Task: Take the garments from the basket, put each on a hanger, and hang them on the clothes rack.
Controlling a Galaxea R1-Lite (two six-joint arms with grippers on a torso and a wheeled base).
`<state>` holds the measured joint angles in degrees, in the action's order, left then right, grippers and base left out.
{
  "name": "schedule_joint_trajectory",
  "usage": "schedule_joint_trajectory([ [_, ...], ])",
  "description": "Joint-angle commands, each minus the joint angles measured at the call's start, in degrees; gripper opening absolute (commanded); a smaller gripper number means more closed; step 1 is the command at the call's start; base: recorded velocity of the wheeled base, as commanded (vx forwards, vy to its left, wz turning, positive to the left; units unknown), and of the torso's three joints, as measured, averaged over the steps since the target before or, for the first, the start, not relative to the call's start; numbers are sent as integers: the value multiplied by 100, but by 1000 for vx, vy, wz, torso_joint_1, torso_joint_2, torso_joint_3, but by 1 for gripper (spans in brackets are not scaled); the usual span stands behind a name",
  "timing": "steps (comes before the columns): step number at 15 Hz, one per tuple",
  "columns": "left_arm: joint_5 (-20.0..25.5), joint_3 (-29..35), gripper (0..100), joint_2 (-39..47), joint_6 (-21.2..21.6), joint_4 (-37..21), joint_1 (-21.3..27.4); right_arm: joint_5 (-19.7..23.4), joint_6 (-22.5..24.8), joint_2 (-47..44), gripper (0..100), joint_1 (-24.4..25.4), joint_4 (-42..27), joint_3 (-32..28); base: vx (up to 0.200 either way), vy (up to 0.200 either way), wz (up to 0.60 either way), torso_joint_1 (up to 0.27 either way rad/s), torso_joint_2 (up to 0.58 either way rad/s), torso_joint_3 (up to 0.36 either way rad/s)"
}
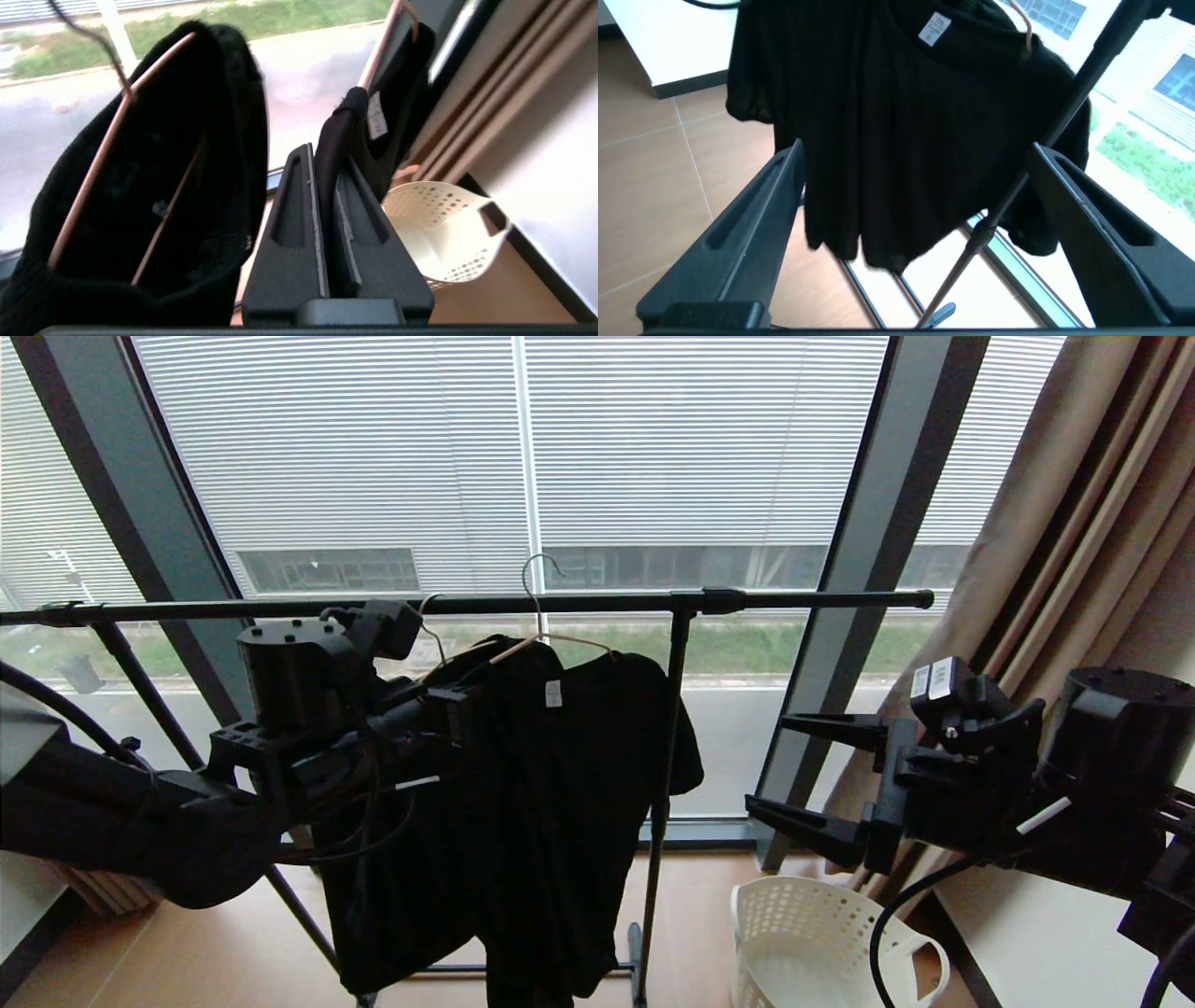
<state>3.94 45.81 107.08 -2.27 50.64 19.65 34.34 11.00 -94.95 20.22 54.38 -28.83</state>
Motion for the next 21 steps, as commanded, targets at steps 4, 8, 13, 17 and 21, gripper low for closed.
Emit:
schedule_joint_trajectory([
  [4,-95,-81,0,190,-2,227,4,2,8,-23,100,17,2,9,0,0,0,0,0,0],
  [8,-156,-169,0,261,-2,280,-5,2,8,-50,100,17,2,9,0,0,0,0,0,0],
  [13,-156,-239,0,278,-2,289,-5,2,8,-58,100,25,2,9,0,0,0,0,0,0],
  [17,-139,-310,0,366,7,500,-5,11,8,-58,100,25,-7,9,0,0,0,0,0,0],
  [21,-148,-345,0,489,7,631,-14,2,8,-58,100,25,-7,9,0,0,0,0,0,0],
])
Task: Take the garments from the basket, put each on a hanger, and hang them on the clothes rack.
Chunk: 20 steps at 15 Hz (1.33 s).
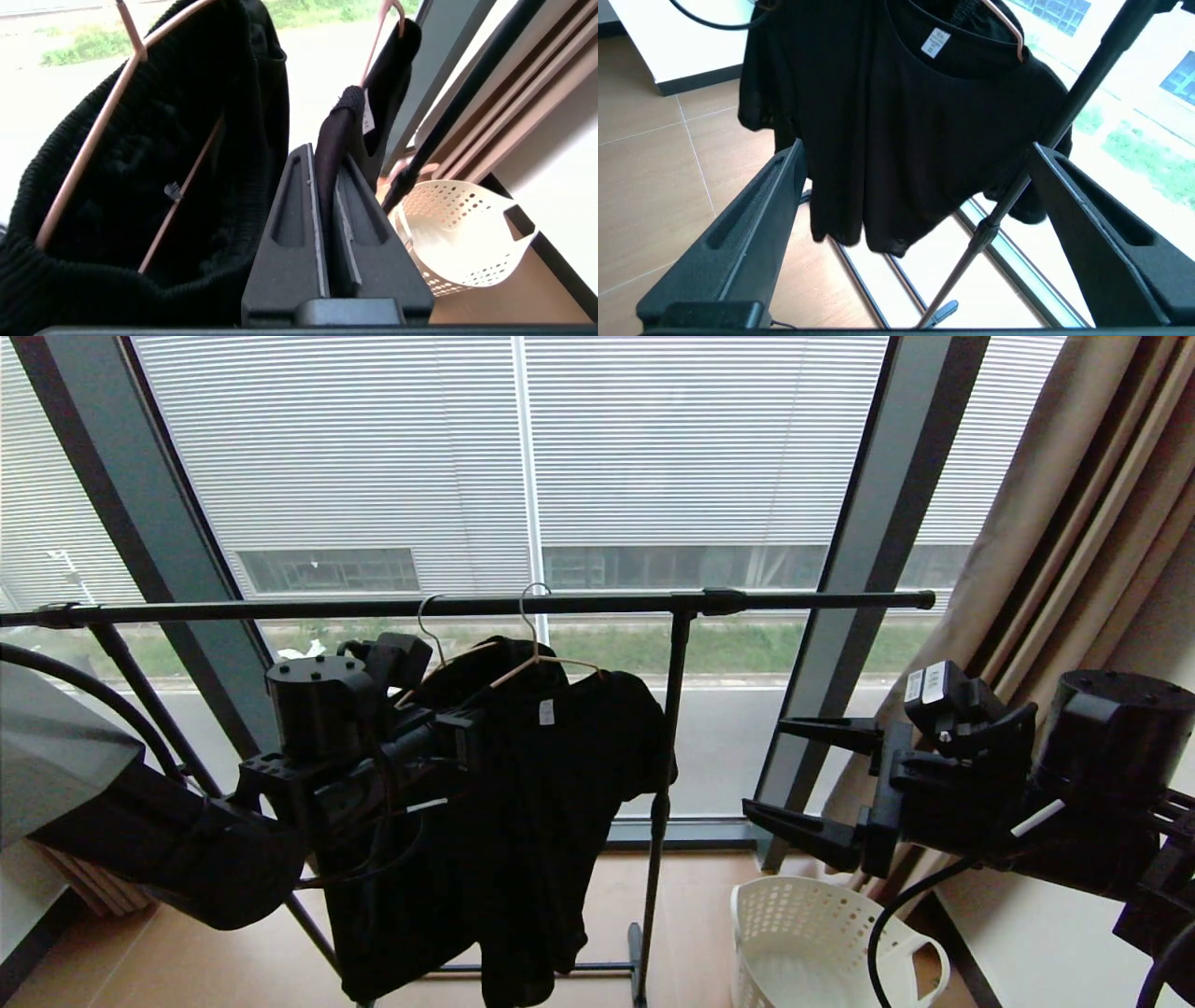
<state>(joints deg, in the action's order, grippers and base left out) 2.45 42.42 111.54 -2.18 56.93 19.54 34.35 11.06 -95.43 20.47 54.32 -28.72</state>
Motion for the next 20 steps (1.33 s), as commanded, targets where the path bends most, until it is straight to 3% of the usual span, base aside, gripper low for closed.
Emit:
schedule_joint_trajectory([
  [1,1,3,0,52,-2,2,-3,1,2,-11,100,1,0,-2,0,0,0,0,0,0],
  [11,1,-32,0,60,-2,-6,6,1,11,-72,100,1,8,-2,0,0,0,0,0,0],
  [12,1,-41,100,60,7,-6,6,1,11,-72,100,1,8,-2,0,0,0,0,0,0],
  [20,1,-85,100,17,7,-6,6,1,11,-81,100,1,8,-2,0,0,0,0,0,0],
])
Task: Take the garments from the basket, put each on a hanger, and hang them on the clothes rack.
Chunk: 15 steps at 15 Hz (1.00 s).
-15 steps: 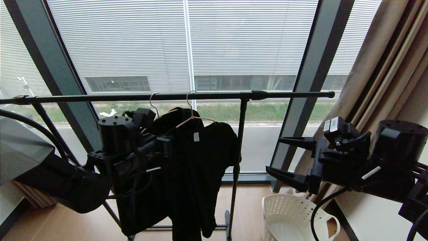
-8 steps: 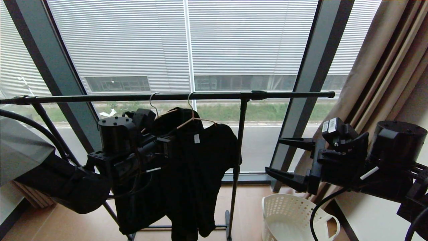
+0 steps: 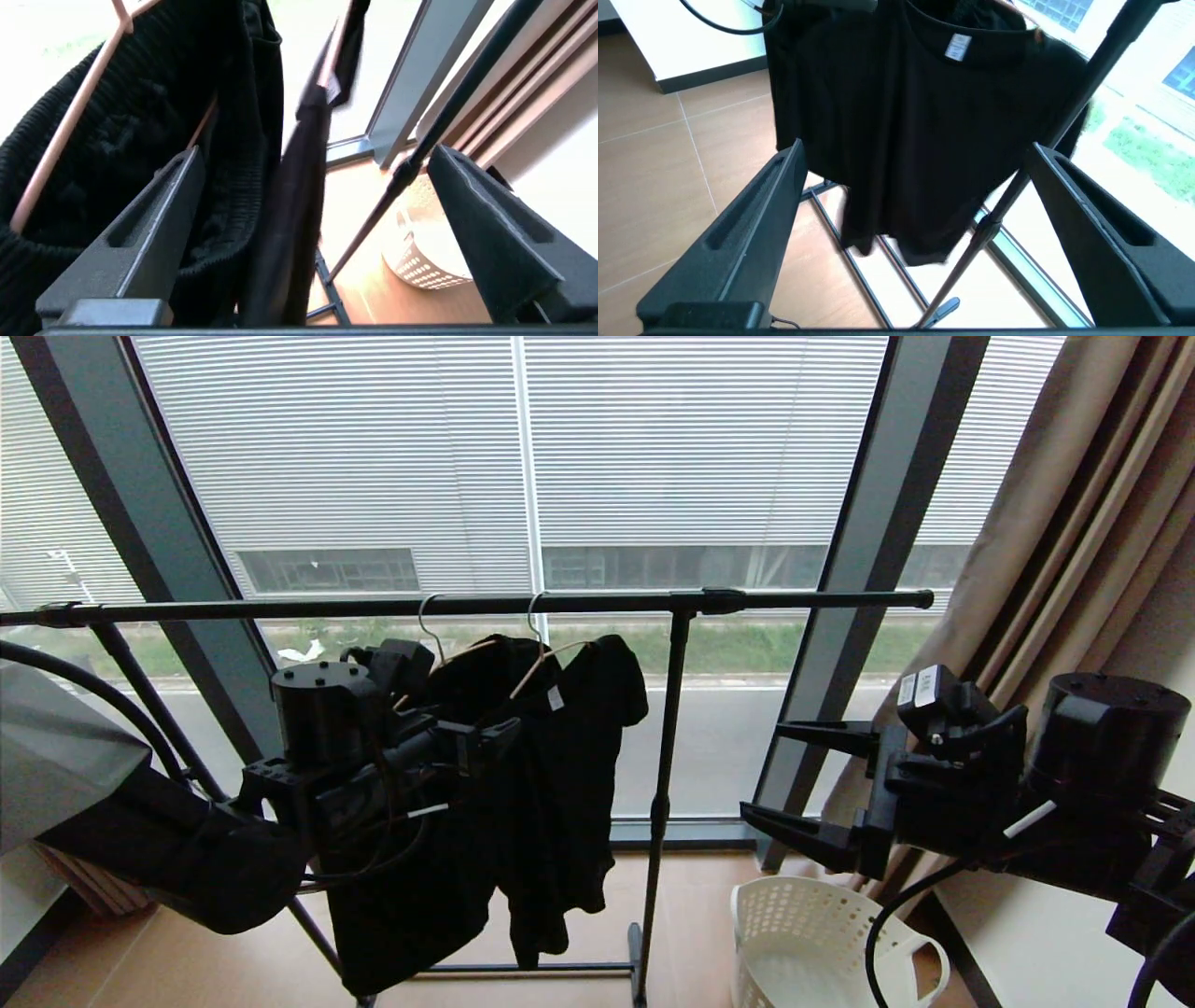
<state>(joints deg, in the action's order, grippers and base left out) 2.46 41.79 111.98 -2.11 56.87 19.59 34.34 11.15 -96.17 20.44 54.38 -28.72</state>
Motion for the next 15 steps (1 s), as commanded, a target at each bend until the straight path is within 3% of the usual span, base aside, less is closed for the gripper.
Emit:
schedule_joint_trajectory([
  [1,0,-136,100,-133,9,0,1,2,1,2,100,3,2,7,0,0,0,0,0,0],
  [5,17,-822,100,-906,18,-27,1,-6,-8,186,100,3,2,218,0,0,0,0,0,0],
  [10,9,-2122,100,-2093,18,0,62,-15,-43,1259,100,-260,-68,1176,0,0,0,0,0,0],
  [13,0,-2773,100,-2699,26,0,80,-551,-70,1962,100,-260,-94,1730,0,0,0,0,0,0],
  [15,0,-3168,100,-3007,35,8,80,-569,-70,2419,100,-278,-341,1967,0,0,0,0,0,0],
])
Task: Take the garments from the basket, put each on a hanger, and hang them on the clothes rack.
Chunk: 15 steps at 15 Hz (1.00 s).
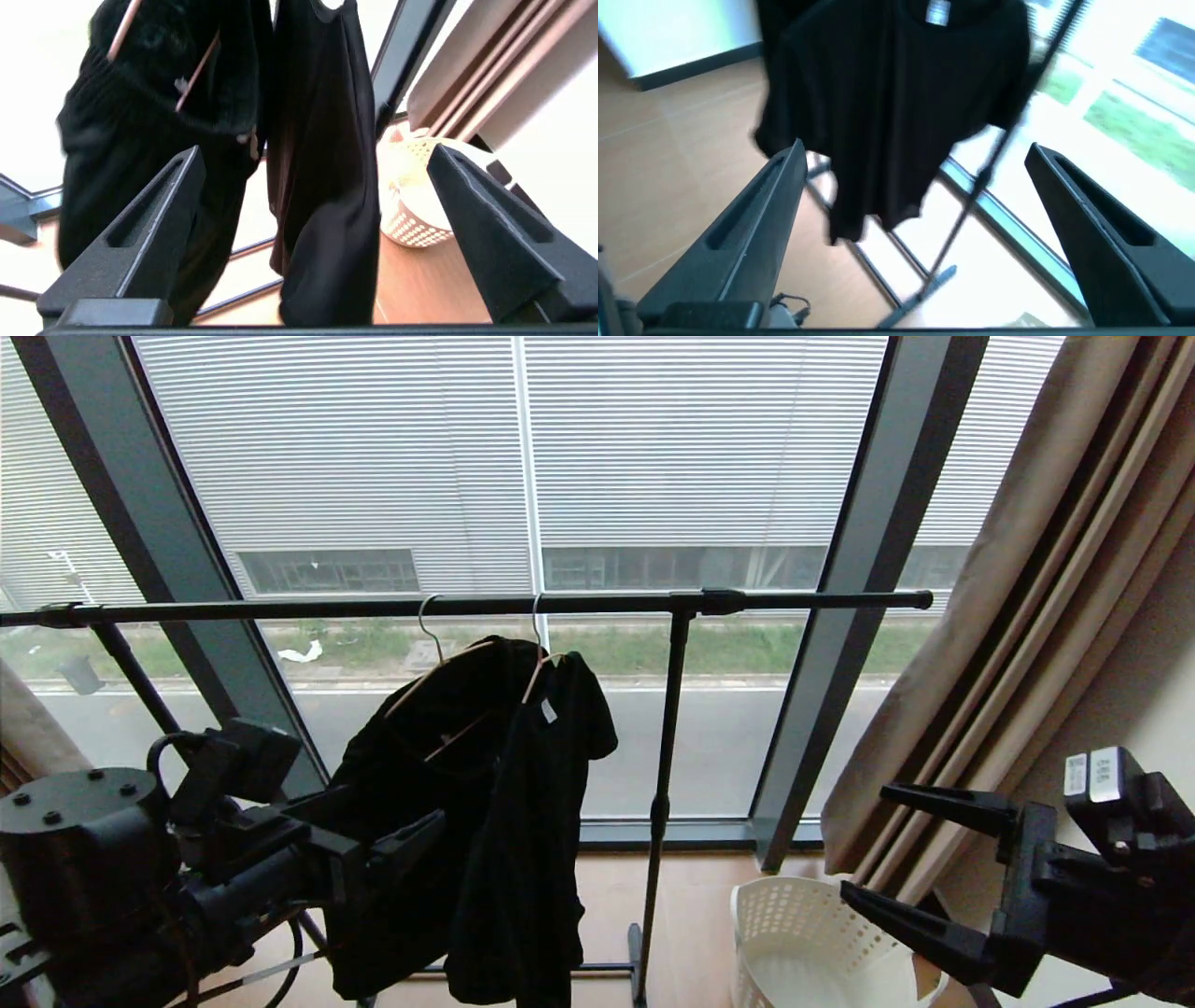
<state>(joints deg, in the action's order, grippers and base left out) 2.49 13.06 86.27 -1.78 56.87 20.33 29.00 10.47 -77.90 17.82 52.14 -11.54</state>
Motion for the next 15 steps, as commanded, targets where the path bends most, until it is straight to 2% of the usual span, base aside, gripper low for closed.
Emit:
schedule_joint_trajectory([
  [1,-3,-559,100,-708,2,8,6,-35,-1,908,100,-139,-468,319,0,0,0,0,0,0],
  [5,-11,-1306,100,-1772,-15,-62,76,-35,-89,1971,100,-209,-1742,451,0,0,0,0,0,0],
  [8,-178,-1306,100,-2835,-33,-1292,76,-140,-98,2534,100,-209,-2533,478,0,0,0,0,0,0],
  [9,-161,-1306,100,-3433,-33,-2110,85,-184,-107,2762,100,-209,-2797,566,0,0,0,0,0,0],
  [10,-161,-1306,100,-3881,-42,-2707,85,-184,-133,2912,100,-227,-2850,680,0,0,0,0,0,0],
  [13,-187,-1306,100,-4874,-33,-3806,58,-193,-520,3132,100,-271,-2858,838,0,0,0,0,0,0],
  [14,-187,-1306,100,-4927,-33,-3859,50,-193,-529,3140,100,-271,-2858,847,0,0,0,0,0,0],
  [15,-196,-1306,100,-5569,-33,-4536,32,-193,-617,3272,100,-271,-2867,944,0,0,0,0,0,0],
])
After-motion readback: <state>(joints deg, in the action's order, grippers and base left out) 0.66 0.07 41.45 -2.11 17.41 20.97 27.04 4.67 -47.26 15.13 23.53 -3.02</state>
